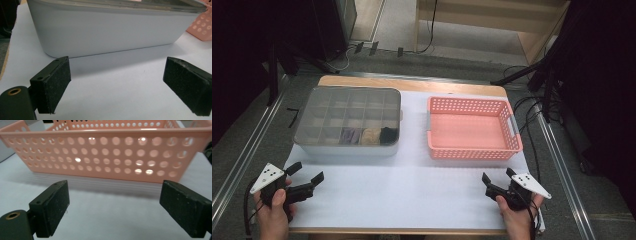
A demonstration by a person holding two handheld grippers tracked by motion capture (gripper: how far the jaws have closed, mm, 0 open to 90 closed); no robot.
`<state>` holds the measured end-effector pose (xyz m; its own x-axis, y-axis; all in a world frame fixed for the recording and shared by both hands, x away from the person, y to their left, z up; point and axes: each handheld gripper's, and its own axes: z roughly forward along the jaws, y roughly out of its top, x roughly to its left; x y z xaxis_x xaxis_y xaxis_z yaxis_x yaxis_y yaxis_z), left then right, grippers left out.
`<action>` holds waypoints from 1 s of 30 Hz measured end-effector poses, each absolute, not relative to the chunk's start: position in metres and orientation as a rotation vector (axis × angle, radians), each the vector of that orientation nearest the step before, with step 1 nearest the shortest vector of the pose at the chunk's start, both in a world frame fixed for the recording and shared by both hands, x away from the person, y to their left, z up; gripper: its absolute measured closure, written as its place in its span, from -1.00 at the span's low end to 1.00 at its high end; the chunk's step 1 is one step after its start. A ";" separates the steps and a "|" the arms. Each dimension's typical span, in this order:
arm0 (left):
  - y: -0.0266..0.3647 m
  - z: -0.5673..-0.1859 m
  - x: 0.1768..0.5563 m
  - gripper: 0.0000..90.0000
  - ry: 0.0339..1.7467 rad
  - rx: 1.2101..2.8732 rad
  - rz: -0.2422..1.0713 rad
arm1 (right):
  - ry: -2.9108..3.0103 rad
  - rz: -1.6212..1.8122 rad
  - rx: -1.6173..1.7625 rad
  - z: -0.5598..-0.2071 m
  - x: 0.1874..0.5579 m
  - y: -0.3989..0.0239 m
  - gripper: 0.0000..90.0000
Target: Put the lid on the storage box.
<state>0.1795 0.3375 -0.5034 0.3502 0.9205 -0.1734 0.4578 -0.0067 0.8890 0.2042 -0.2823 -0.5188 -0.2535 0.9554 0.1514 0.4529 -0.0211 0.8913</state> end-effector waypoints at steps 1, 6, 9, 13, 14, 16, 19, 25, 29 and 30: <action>0.337 -0.503 0.180 -0.81 1.260 1.628 0.587 | 1.733 1.238 1.471 -0.519 0.204 -0.282 -0.80; 0.337 -0.503 0.179 -0.81 1.259 1.625 0.587 | 1.702 1.216 1.496 -0.520 0.200 -0.299 -0.80; 0.337 -0.503 0.179 -0.81 1.260 1.625 0.586 | 1.697 1.200 1.497 -0.521 0.197 -0.308 -0.80; 0.337 -0.503 0.179 -0.81 1.258 1.627 0.587 | 1.679 1.193 1.502 -0.522 0.195 -0.321 -0.80; 0.337 -0.503 0.179 -0.81 1.258 1.627 0.587 | 1.679 1.193 1.502 -0.522 0.195 -0.321 -0.80; 0.337 -0.504 0.179 -0.81 1.257 1.626 0.587 | 1.672 1.186 1.516 -0.522 0.193 -0.325 -0.80; 0.337 -0.503 0.179 -0.81 1.255 1.630 0.586 | 1.659 1.182 1.525 -0.523 0.192 -0.333 -0.80; 0.337 -0.503 0.178 -0.81 1.251 1.630 0.591 | 1.645 1.157 1.538 -0.526 0.189 -0.347 -0.80; 0.336 -0.503 0.178 -0.81 1.249 1.635 0.593 | 1.633 1.148 1.543 -0.527 0.186 -0.356 -0.80; 0.336 -0.503 0.178 -0.81 1.250 1.635 0.594 | 1.628 1.147 1.556 -0.527 0.185 -0.358 -0.80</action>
